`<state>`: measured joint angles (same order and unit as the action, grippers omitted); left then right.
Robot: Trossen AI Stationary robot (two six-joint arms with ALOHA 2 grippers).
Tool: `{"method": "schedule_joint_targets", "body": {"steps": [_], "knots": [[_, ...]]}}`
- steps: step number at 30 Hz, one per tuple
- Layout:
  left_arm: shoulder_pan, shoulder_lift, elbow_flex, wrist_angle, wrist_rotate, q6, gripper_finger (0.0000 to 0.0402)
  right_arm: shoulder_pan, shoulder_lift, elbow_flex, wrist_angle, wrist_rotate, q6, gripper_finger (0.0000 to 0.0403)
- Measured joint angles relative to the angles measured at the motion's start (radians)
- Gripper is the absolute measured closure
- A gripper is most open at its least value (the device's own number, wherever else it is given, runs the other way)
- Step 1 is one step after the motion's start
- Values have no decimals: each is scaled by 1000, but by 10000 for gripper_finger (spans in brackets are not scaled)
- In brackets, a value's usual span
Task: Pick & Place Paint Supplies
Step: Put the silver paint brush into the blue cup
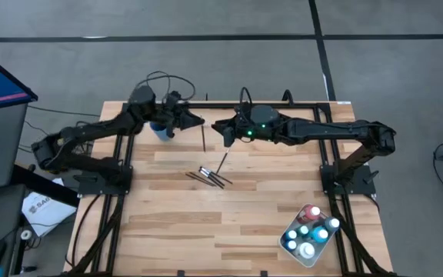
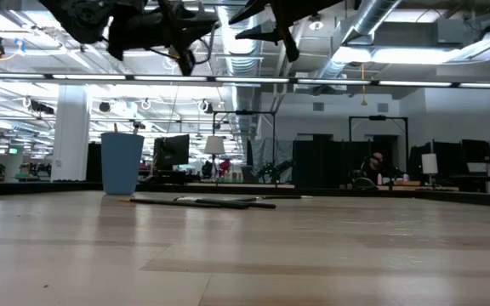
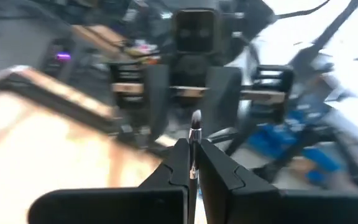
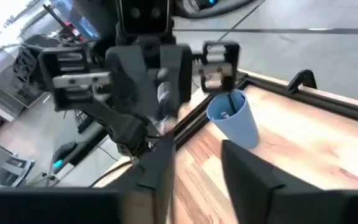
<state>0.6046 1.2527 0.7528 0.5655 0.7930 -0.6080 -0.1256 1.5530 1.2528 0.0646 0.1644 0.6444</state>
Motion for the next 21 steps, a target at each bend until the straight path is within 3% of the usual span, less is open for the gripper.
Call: {"method": "schedule_joint_targets", "body": {"steps": [3, 8, 15, 21], "knots": [[33, -98, 0, -226, -110, 166, 400, -5, -14, 0, 3, -6, -1, 239], [57, -270, 0, -454, -461, 425, 400, -5, -20, 0, 0, -6, 0, 195], [71, -422, -79, -490, -834, 588, 400, -5, -15, 1, -3, -7, 0, 190], [105, -517, -236, -475, -950, 566, 398, -5, -15, 0, -5, -7, 0, 201]]}}
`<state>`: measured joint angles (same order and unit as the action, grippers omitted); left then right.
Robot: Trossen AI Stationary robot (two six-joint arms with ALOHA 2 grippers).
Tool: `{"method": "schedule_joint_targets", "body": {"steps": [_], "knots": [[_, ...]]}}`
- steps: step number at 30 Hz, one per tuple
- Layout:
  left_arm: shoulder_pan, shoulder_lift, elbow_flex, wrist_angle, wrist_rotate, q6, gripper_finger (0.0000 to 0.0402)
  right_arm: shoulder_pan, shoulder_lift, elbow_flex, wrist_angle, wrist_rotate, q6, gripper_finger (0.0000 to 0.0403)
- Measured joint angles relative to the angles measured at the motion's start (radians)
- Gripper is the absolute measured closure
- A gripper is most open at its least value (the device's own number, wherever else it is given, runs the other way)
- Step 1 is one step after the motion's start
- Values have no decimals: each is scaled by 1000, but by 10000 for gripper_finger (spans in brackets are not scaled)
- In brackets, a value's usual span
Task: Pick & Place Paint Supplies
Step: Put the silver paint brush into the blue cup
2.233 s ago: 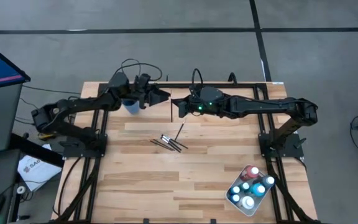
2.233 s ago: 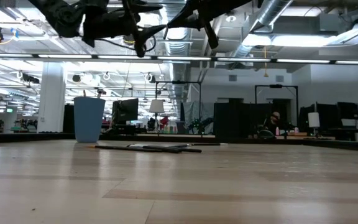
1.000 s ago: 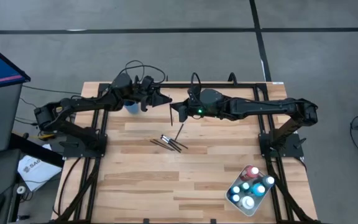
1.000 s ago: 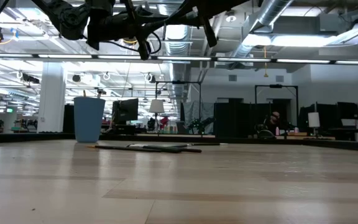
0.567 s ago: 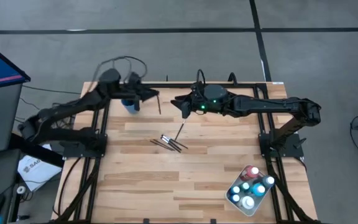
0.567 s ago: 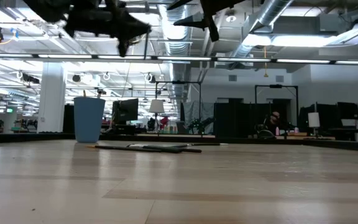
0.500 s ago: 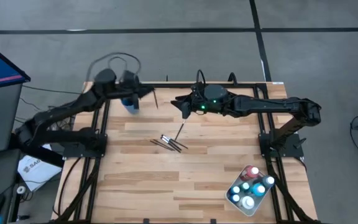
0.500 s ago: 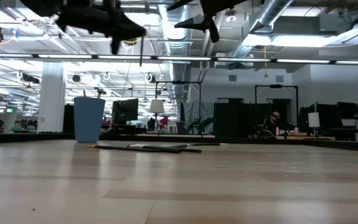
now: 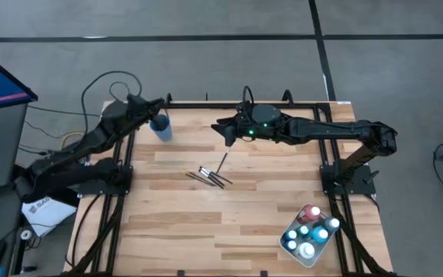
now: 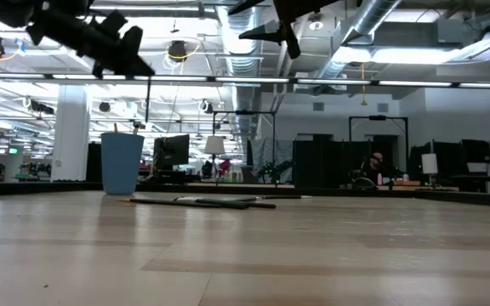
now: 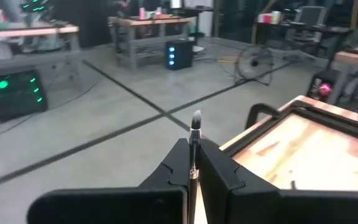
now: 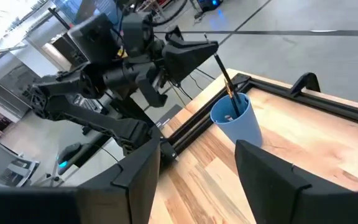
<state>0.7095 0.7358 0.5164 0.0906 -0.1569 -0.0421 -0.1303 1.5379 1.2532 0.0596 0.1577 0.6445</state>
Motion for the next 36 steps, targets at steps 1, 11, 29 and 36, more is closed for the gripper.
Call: {"method": "schedule_joint_targets", "body": {"steps": [1, 11, 29, 36], "knots": [[5, -15, -19, 4, -6, -12, 398, 0, 0, 0, -1, 0, 0, 203], [22, -96, -149, 16, -53, -52, 398, -12, 0, 0, -83, 1, 15, 204], [19, -69, -154, -7, -67, -73, 233, -142, 154, 26, -485, 45, 415, 138], [19, -69, -154, -8, -20, -157, 177, -226, 249, 84, -805, 42, 579, 138]]}}
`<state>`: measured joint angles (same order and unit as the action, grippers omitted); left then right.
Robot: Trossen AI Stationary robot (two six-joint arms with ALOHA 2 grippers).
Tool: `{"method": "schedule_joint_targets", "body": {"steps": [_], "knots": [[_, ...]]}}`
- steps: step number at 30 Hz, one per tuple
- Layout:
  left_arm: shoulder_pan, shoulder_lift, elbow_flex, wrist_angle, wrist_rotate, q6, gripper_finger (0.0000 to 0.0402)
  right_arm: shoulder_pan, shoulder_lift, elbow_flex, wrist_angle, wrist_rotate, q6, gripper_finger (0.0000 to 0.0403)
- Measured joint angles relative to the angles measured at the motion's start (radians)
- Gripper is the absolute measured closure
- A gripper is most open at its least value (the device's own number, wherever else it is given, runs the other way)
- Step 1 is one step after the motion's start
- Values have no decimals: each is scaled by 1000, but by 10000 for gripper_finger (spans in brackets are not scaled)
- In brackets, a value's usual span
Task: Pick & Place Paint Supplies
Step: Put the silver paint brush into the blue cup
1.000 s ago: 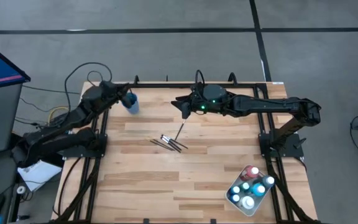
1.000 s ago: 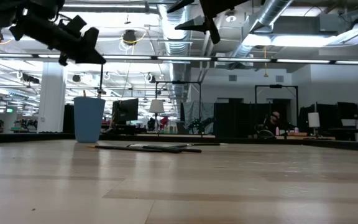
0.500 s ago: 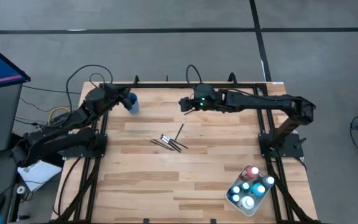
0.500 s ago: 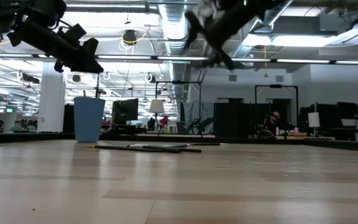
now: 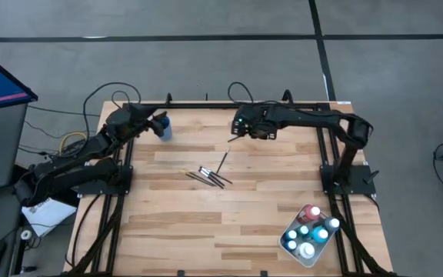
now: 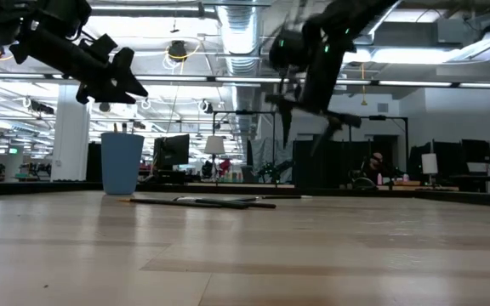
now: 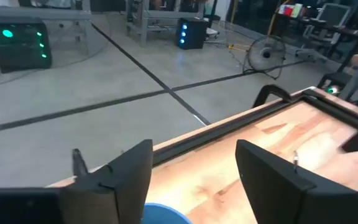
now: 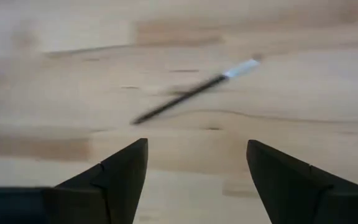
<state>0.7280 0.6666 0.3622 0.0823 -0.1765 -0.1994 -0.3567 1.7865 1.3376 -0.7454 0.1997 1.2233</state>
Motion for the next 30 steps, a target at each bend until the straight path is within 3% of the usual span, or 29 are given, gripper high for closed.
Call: {"method": "schedule_joint_targets", "body": {"steps": [13, 30], "knots": [[0, 0, 0, 0, 118, -45, 183, -129, 209, 0, 46, -199, 253, 138], [-2, 0, 0, 1, 176, -45, 189, -150, 226, 0, 80, -155, 521, 138]]}}
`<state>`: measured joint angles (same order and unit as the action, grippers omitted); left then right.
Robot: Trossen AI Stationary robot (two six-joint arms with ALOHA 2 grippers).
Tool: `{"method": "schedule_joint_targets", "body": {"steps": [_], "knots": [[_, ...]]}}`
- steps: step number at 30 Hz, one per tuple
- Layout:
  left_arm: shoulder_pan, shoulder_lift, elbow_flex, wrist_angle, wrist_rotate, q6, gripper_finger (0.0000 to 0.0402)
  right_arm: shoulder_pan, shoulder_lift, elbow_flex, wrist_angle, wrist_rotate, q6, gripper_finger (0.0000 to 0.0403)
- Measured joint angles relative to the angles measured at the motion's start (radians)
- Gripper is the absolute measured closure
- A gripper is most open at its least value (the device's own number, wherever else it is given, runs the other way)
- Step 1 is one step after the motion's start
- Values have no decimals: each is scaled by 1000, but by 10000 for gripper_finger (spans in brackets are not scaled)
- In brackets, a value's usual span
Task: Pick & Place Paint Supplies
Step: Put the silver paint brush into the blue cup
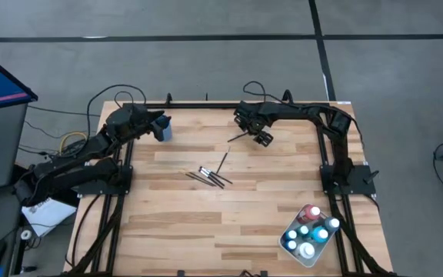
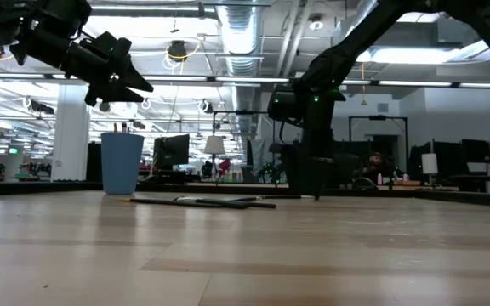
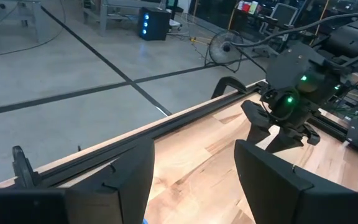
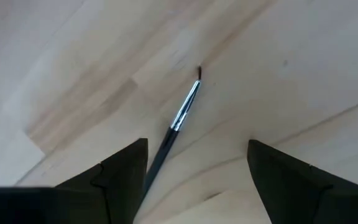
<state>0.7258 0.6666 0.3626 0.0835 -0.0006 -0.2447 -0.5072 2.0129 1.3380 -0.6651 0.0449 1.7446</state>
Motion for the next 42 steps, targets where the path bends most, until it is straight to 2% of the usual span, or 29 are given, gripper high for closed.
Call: {"method": "schedule_joint_targets", "body": {"steps": [7, 14, 19, 23, 27, 30, 34, 38, 42], "knots": [[0, 0, 0, 0, 13, 0, 189, 0, 1, 3, -76, -7, 83, 138], [0, 0, 0, 0, 67, -28, 189, -3, 1, 0, -52, 3, 145, 138], [0, 0, 0, -1, 109, -30, 189, -14, 7, 53, -150, -34, 23, 138], [0, 0, 1, -1, 118, -30, 189, -15, -2, 119, -202, -18, -90, 138], [0, 0, 1, 0, 119, -30, 189, -9, -2, 211, -185, 56, -177, 138], [0, 0, 1, 0, 120, -30, 189, -5, 2, 255, -94, 88, -304, 138], [0, 0, 1, 0, 120, -30, 189, 2, 4, 254, -37, 95, -409, 140], [0, 0, 1, 1, 120, -49, 189, 26, 4, 223, -41, 132, -420, 154], [0, 0, 1, 1, 123, -77, 189, 65, 4, 156, 26, 144, -413, 172]]}}
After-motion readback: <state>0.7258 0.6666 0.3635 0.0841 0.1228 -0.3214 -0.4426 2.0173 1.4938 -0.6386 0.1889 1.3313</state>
